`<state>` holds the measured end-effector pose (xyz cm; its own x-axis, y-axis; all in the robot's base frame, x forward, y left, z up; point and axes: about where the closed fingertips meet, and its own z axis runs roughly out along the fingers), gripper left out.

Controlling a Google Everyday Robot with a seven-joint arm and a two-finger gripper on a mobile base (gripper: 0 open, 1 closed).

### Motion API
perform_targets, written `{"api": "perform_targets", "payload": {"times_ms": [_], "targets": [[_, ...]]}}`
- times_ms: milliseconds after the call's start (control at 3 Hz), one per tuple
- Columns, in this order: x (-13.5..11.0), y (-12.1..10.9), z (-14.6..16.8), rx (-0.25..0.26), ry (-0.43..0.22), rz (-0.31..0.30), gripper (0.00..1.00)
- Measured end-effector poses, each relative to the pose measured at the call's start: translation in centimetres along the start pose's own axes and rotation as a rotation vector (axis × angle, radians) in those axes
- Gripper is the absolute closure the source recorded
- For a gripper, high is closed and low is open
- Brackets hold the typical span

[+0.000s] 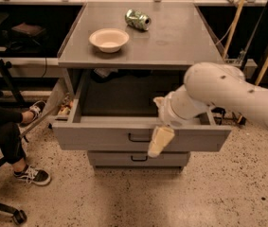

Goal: Close top drawer

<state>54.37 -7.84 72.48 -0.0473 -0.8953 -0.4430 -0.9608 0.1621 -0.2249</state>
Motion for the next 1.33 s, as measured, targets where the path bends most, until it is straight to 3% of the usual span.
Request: {"api": "perform_targets", "payload": {"times_ms": [333, 667, 1000, 1333], "targets": [[-1.5, -0.5, 0.2, 0.002, -0.016, -0.008, 0.0], [2.4, 3.9, -4.0, 0.035, 0.045, 0.099, 0.0], [8.2, 11.1, -7.6, -0.001, 0.161, 0.237, 0.0], [10.9, 15.2, -7.1, -0.085, 0.228, 0.26, 0.0]]}}
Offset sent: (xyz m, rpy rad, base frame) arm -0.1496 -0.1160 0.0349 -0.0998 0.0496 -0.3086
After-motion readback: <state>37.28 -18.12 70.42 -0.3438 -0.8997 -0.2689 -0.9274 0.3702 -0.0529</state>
